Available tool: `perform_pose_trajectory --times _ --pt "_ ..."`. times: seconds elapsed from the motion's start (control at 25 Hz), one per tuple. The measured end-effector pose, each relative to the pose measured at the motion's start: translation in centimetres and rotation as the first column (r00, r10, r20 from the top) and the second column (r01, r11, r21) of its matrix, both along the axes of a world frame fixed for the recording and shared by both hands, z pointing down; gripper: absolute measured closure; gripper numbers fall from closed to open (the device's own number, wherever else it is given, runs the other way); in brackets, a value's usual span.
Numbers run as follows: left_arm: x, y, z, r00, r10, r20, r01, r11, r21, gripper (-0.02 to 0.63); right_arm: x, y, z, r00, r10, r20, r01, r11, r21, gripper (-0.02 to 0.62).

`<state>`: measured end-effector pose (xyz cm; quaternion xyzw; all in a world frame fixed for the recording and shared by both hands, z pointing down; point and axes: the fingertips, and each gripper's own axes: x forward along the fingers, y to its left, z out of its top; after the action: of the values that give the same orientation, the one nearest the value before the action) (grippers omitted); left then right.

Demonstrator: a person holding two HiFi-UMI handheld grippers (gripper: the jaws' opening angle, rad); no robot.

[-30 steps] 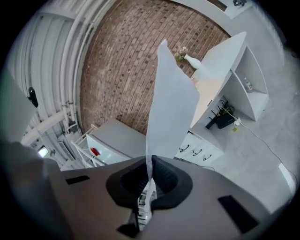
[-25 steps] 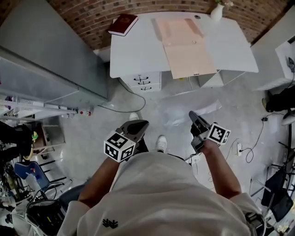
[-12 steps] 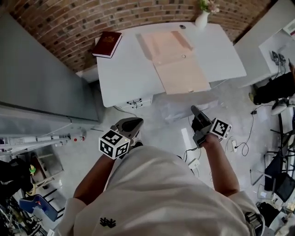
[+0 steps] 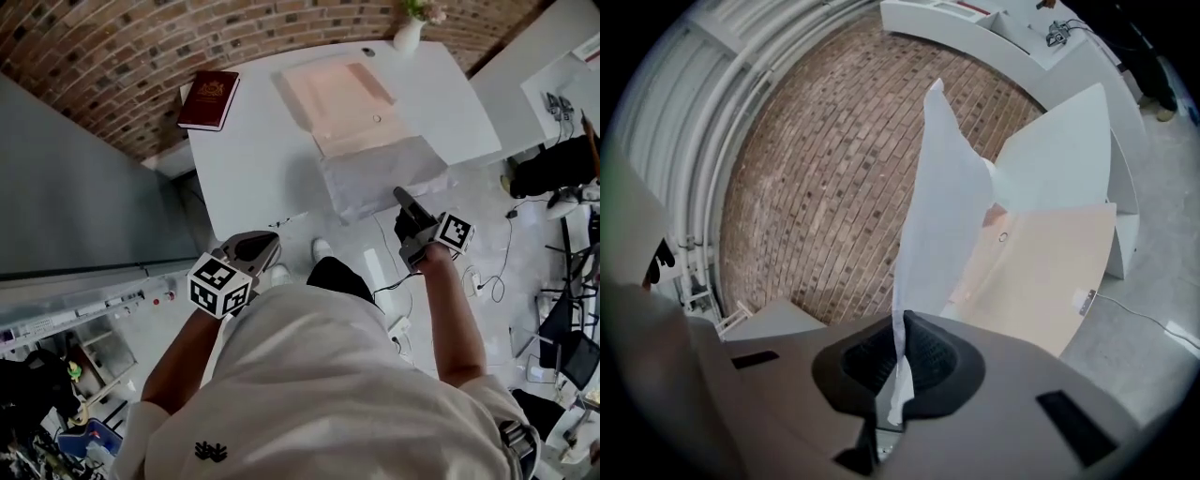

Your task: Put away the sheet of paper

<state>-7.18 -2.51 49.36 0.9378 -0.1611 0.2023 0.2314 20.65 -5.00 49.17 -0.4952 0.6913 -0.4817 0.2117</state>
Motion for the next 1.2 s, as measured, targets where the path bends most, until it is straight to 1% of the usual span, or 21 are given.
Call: perform_pose_trajectory --times 0.12,0.24,0.4,0.52,0.8,0.88,1.2 --pt "0.5 -2.7 0.3 0.999 -0.032 0.004 0.032 1.000 0.000 0.581 2.1 -2.2 3.2 1.000 0.014 0.019 -0.013 0.998 -0.056 0.568" --pt "1.3 -5.4 0.1 0.998 -0.069 0.007 0.069 0.998 -0.002 0.581 4.5 -4.2 6.9 0.999 -0.002 0.038 0.007 0.991 -0.133 0.568" --pt "2.7 -9.1 -0.4 0.994 -0.104 0.028 0.103 0.995 0.012 0.581 7.3 -6.0 11.4 0.998 -0.007 0.057 0.021 0.967 -0.253 0.568" --pt "4.0 -11.7 -0.6 0.991 -0.128 0.045 0.127 0.992 0.022 0.581 9.1 -7.5 13.4 0.998 -0.015 0.056 0.031 0.951 -0.307 0.568" --pt "7.4 -14.8 -0.6 0.989 -0.124 0.076 0.123 0.992 0.017 0.581 10.9 -11.2 16.0 0.996 -0.024 0.081 0.051 0.935 -0.352 0.568" --pt "8.0 -15.3 -0.8 0.988 -0.127 0.083 0.127 0.992 0.015 0.581 11.3 -12.1 16.2 0.996 -0.022 0.092 0.053 0.934 -0.354 0.568" --pt "9.0 -16.0 -0.1 0.981 -0.155 0.117 0.155 0.988 0.005 0.581 12.8 -15.2 17.0 0.993 -0.029 0.116 0.069 0.932 -0.356 0.568"
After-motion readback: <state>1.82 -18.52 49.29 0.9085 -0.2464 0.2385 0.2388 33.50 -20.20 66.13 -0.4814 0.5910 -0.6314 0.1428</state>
